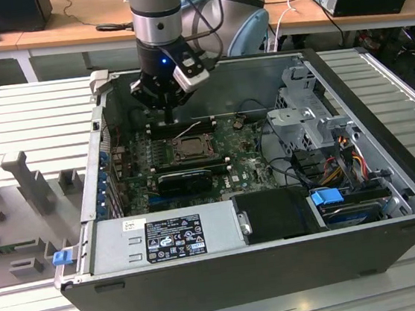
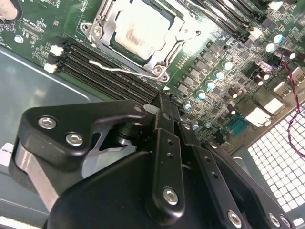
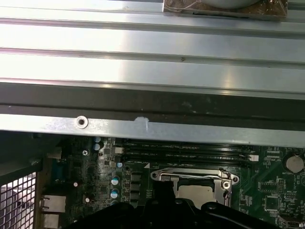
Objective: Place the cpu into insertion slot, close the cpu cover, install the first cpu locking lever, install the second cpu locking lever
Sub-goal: 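Install the first cpu locking lever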
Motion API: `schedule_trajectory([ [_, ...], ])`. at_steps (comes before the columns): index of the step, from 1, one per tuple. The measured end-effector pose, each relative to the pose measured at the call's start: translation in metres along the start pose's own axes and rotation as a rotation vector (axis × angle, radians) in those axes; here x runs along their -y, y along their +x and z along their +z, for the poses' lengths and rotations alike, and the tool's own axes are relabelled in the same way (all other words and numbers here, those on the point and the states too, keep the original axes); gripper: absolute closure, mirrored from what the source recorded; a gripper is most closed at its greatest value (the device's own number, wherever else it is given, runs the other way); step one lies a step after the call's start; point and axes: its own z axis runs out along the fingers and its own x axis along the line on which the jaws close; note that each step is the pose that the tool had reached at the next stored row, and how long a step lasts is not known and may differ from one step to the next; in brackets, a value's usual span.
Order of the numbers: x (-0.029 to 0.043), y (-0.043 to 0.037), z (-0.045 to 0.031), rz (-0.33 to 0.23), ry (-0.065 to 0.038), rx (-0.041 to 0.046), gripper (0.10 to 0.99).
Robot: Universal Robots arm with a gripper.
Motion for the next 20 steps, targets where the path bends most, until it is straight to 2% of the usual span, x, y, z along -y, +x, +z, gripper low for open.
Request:
schedule_trajectory([
  [14,0.0007,-0.0147,0.0005,0.0,0.0,0.0,0.98],
  [20,0.0013,-0.0233,0.0033,0.0,0.0,0.0,0.98],
])
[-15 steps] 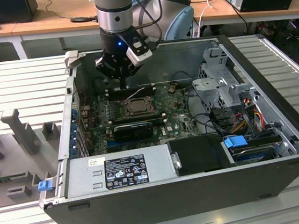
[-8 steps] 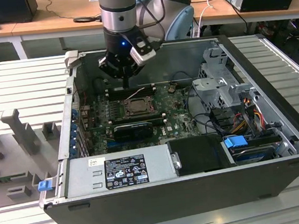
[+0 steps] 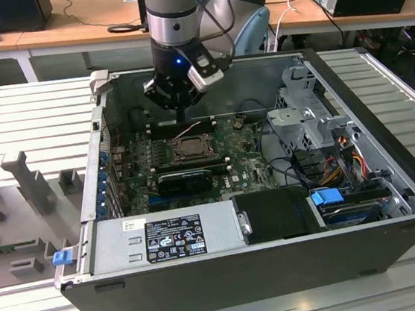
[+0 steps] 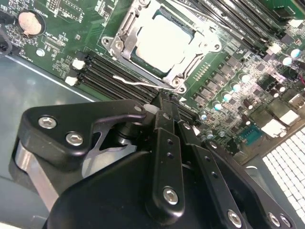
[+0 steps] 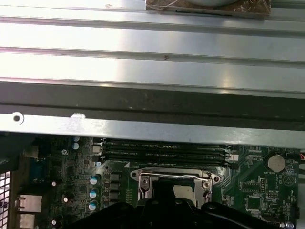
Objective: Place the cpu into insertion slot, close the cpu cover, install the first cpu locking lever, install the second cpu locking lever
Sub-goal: 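Install the first cpu locking lever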
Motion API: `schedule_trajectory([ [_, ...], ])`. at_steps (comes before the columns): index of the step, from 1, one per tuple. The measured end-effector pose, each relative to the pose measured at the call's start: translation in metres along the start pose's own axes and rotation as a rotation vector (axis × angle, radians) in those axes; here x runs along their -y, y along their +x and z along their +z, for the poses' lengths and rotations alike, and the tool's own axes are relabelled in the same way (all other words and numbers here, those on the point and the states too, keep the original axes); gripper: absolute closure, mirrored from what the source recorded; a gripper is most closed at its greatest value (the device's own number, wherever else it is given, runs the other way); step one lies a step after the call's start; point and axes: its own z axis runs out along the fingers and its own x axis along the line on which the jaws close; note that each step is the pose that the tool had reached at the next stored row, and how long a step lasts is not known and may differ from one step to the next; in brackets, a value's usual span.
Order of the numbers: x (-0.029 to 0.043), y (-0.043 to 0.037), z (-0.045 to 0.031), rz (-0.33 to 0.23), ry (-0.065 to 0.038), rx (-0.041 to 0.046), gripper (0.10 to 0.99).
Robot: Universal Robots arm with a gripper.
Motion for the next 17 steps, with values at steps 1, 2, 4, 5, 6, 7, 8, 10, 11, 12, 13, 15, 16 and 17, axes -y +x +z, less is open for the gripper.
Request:
schedule_trajectory([
  [1,0.0001,-0.0008,0.0007,0.0,0.0,0.0001,0.98],
  [2,0.0001,-0.0014,0.0013,0.0,0.0,0.0001,0.98],
  [4,0.0003,-0.0032,0.0015,0.0,-0.018,0.0006,0.98],
  [5,0.0004,-0.0043,0.0019,0.0,-0.03,0.0012,0.98],
  [6,0.0004,-0.0048,0.0027,0.0,-0.036,0.0016,0.98],
  [7,0.0004,-0.0048,0.0047,0.0,-0.038,0.0018,0.98],
  [8,0.0005,-0.0048,0.0064,0.0,-0.038,0.0015,0.98],
  [10,0.0007,-0.0056,0.0098,0.0,-0.038,-0.0005,0.98],
  [11,0.0009,-0.0064,0.0137,0.0,-0.038,-0.001,0.98],
  [12,0.001,-0.0065,0.0165,0.0,-0.038,-0.001,0.98],
  [13,0.0011,-0.0067,0.0175,0.0,-0.043,-0.0011,0.98],
  [15,0.0011,-0.0068,0.0195,0.0,-0.049,-0.0004,0.98],
  [16,0.0012,-0.0071,0.0211,0.0,-0.049,-0.0005,0.98],
  [17,0.0013,-0.0076,0.0217,0.0,-0.049,-0.0006,0.98],
])
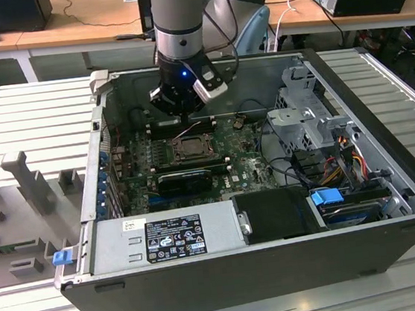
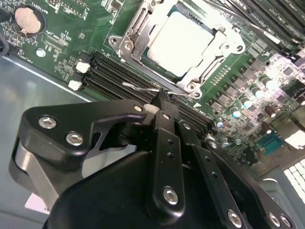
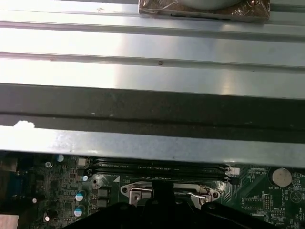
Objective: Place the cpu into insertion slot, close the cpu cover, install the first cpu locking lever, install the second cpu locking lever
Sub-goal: 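Install the first cpu locking lever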
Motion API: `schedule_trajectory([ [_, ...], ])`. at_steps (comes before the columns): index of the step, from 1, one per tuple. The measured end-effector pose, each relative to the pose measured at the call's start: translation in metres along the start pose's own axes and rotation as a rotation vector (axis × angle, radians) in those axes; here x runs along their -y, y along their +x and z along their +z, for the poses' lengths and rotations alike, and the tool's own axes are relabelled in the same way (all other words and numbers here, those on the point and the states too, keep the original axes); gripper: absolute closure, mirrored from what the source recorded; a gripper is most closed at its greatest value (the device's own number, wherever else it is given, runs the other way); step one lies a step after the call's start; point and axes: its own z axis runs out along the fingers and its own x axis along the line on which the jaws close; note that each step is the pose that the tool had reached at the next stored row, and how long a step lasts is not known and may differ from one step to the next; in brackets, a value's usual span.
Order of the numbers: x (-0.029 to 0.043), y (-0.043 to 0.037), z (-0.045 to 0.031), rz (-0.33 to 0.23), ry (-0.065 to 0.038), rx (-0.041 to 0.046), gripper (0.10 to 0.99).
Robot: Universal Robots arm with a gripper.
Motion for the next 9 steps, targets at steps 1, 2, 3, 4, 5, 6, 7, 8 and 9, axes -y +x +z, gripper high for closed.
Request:
schedule_trajectory([
  [1,0.0,-0.0013,0.0004,0.0,0.0,0.0,0.98],
  [2,-0.0002,-0.0024,0.0005,0.0,0.0,-0.0002,0.98],
  [3,-0.0008,-0.0031,0.0007,-0.001,0.0,-0.0001,0.98],
  [4,-0.0016,-0.0038,0.0009,-0.002,0.0,-0.0001,0.98],
  [5,-0.0038,-0.0065,0.0018,-0.004,0.0,-0.0003,0.98],
  [6,-0.0053,-0.0101,0.0033,-0.005,0.0,-0.0002,0.98],
  [7,-0.0052,-0.017,0.0063,-0.009,0.0,-0.0007,0.98],
  [8,-0.0052,-0.0188,0.0075,-0.011,0.0,-0.0008,0.98],
  [9,-0.0052,-0.0199,0.0086,-0.013,0.0,-0.001,0.98],
])
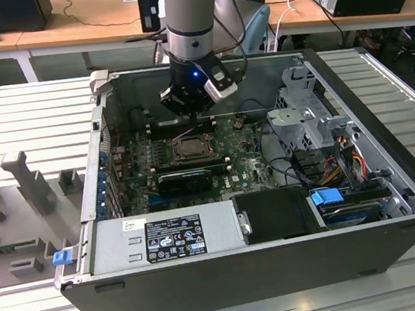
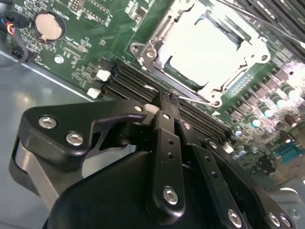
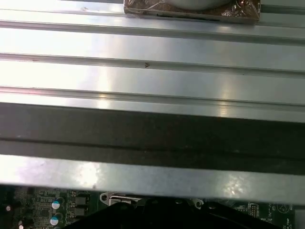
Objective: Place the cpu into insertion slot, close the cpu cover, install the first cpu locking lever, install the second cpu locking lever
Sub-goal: 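Install the first cpu locking lever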
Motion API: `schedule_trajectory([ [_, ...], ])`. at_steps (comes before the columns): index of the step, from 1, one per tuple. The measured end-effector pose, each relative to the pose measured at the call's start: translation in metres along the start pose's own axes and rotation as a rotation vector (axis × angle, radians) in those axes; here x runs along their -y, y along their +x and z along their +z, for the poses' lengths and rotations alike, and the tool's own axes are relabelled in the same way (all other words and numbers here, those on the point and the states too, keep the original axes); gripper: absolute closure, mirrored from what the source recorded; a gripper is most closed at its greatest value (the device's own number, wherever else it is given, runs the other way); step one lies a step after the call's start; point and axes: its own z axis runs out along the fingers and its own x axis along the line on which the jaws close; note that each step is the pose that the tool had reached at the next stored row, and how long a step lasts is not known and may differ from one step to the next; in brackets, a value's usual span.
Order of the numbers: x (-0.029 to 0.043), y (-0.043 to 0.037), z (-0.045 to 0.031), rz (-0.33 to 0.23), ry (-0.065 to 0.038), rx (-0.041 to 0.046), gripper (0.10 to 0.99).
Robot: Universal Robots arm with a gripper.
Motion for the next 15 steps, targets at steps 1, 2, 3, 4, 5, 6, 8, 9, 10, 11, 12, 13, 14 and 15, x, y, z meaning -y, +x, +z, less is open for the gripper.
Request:
schedule_trajectory([
  [1,-0.0001,-0.0008,0.0016,-0.001,0.0,-0.0001,0.98],
  [2,-0.0002,-0.0011,0.0026,-0.002,0.0,-0.0001,0.98],
  [3,-0.0003,-0.0015,0.0037,-0.003,0.0,-0.0003,0.98],
  [4,-0.001,-0.0022,0.0052,-0.004,0.0,-0.0004,0.98],
  [5,-0.0014,-0.0023,0.0064,-0.004,0.0,-0.0003,0.98],
  [6,-0.0014,-0.0027,0.0075,-0.005,0.0,-0.0005,0.98],
  [8,-0.0015,-0.0032,0.0096,-0.006,0.0,-0.0006,0.98],
  [9,-0.0013,-0.004,0.011,-0.007,0.0,-0.0006,0.98],
  [10,-0.0012,-0.0046,0.0119,-0.007,0.002,-0.0007,0.98],
  [11,-0.0012,-0.0047,0.0122,-0.007,0.002,-0.0008,0.98],
  [12,-0.0011,-0.0049,0.0127,-0.007,0.002,-0.0007,0.98],
  [13,-0.001,-0.0054,0.0137,-0.007,0.002,-0.0008,0.98],
  [14,-0.0009,-0.0055,0.0141,-0.007,0.003,-0.0009,0.98],
  [15,-0.0009,-0.0055,0.0141,-0.007,0.003,-0.001,0.98],
])
